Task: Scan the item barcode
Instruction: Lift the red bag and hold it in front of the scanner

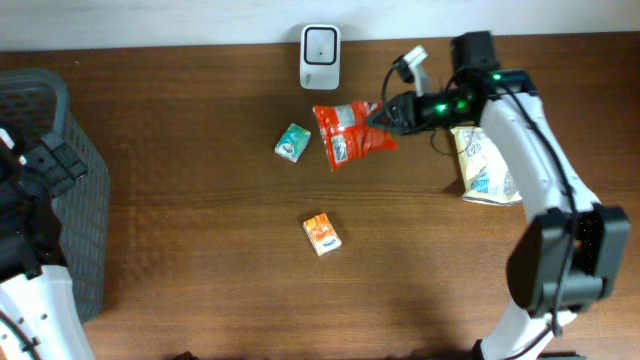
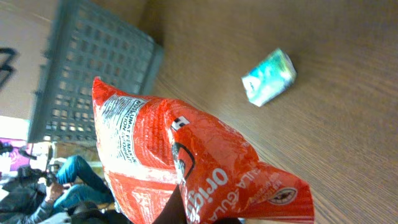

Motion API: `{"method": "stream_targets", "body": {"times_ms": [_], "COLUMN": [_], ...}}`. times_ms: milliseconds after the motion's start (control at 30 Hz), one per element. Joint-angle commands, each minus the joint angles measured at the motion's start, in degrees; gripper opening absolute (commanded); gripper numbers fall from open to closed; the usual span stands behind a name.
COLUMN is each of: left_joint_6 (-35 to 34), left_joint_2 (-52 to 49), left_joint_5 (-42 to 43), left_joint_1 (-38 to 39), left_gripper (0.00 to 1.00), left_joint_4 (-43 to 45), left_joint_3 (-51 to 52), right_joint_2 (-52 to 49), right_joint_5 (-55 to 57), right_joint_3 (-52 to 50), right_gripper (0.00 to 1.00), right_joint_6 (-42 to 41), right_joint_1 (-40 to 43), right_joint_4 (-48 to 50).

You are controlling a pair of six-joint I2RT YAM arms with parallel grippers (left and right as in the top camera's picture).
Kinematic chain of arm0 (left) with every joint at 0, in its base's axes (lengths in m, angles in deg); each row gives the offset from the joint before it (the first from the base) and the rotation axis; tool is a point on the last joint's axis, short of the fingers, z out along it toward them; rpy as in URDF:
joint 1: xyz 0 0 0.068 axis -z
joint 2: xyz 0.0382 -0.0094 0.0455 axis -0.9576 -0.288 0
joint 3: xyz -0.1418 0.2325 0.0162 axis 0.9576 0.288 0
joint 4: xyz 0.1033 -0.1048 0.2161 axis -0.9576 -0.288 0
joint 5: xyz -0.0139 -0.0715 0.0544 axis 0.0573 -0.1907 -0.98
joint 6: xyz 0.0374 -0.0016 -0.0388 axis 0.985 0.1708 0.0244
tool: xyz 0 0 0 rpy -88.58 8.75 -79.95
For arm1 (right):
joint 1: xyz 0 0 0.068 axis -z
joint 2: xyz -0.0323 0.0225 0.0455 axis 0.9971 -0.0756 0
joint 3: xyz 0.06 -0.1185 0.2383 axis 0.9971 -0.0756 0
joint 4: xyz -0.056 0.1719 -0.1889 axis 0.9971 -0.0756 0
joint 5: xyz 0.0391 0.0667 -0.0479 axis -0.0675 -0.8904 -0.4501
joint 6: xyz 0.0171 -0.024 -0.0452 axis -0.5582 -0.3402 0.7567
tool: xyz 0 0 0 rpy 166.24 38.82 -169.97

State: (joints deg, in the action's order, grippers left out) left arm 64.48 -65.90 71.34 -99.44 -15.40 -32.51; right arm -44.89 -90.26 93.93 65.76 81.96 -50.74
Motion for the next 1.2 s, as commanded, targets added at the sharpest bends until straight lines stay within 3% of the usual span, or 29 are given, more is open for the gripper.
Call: {"method": "stream_targets", "body": {"times_ms": [0, 133, 333, 567, 667, 833, 933, 1167], "left_joint_6": [0.72, 0.72, 0.72, 0.72, 0.72, 0.72, 0.72, 0.72], "left_joint_2": [0.02, 0.02, 0.02, 0.02, 0.02, 0.02, 0.02, 0.02], "left_joint_5": [-0.22, -0.22, -0.22, -0.22, -0.22, -0.22, -0.22, -0.22], "left_joint_1": [-0.26, -0.26, -0.26, -0.26, -0.26, -0.26, -0.26, -0.26], "left_gripper": [0.99, 0.99, 0.99, 0.99, 0.99, 0.99, 0.99, 0.99], "left_joint_4": [-0.07, -0.07, -0.07, -0.07, -0.09, -0.09, -0.09, -0.09], "left_joint_3": [-0.20, -0.20, -0.20, -0.20, -0.20, -0.20, -0.20, -0.20], "right_joint_2": [4.63, 8.31, 11.76, 11.98, 11.82, 9.42, 3.67, -15.61], "right_joint_5": [1.88, 11.69, 12.37, 14.27, 31.54, 72.43, 96.37, 109.72], "right_joint_3": [0.26, 0.26, 0.90, 6.97, 16.90, 25.59, 25.55, 25.55], "right_gripper": [0.04, 0.04, 0.04, 0.04, 0.04, 0.04, 0.04, 0.04], "right_joint_6": [-7.65, -17.84, -25.81, -26.84, -24.26, -13.07, 1.53, 32.87], "right_joint_1": [2.43, 2.93, 2.93, 0.55, -6.08, -19.80, -27.02, -30.32], "right_joint_4": [0.13, -0.04, 2.71, 4.22, 2.36, 5.22, 13.57, 42.66]}}
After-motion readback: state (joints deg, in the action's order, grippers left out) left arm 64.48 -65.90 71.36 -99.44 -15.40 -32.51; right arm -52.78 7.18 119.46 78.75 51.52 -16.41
